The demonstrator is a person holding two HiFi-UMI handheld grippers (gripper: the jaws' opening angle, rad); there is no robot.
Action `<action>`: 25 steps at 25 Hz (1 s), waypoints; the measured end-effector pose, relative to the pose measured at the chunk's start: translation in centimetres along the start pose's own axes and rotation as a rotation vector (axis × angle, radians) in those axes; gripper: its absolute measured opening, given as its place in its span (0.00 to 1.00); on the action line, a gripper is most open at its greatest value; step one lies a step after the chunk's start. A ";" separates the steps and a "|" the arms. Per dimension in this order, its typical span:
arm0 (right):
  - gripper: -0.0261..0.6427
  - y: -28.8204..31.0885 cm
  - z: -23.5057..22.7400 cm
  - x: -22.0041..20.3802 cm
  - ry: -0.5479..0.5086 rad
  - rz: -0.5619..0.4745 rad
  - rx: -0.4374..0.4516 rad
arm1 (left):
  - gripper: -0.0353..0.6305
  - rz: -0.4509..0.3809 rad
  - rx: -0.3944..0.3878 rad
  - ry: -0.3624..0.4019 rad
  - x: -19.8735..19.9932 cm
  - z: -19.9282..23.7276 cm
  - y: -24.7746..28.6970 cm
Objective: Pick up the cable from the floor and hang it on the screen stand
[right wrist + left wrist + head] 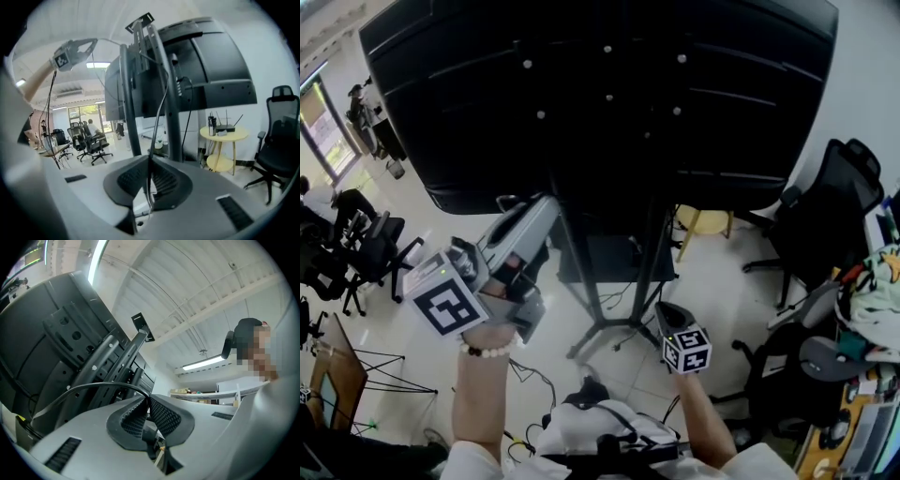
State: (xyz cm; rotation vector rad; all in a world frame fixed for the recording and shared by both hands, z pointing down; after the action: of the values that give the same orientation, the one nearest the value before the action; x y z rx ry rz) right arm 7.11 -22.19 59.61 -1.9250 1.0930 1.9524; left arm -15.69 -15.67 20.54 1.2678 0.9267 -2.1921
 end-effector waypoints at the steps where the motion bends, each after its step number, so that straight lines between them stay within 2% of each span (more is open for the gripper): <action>1: 0.08 -1.1 -0.9 1.8 -0.009 -0.052 -0.016 | 0.08 -0.009 0.000 -0.004 -0.1 -0.2 -0.2; 6: 0.07 -6.2 -4.0 10.4 -0.098 -0.289 -0.081 | 0.08 -0.049 0.009 -0.024 -1.0 -1.7 -1.2; 11: 0.07 -8.3 -5.5 17.3 -0.224 -0.411 -0.121 | 0.08 -0.069 0.058 -0.020 -2.2 -2.8 -2.4; 16: 0.07 -11.4 -4.3 24.4 -0.405 -0.573 -0.128 | 0.08 -0.071 0.089 -0.018 -2.8 -3.5 -3.7; 21: 0.07 -13.4 -2.4 30.6 -0.484 -0.690 -0.109 | 0.08 -0.035 0.110 -0.060 -5.8 -2.9 -4.1; 25: 0.07 -13.0 -1.4 35.1 -0.535 -0.746 -0.099 | 0.08 -0.065 0.134 -0.030 -5.8 -2.9 -4.4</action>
State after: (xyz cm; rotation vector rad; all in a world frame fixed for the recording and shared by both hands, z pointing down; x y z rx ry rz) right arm 11.24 -26.23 22.62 -1.3963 0.1032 1.8858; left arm -14.12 -10.31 26.06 1.2775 0.8323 -2.3515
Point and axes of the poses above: the fingertips, and each gripper's own axes: y forward along the fingers, z to its left, x out of its top, the point moved 5 cm from there along -y, backward along the fingers, and after that the axes turned 7 degrees about -x, right-handed, at the moved point
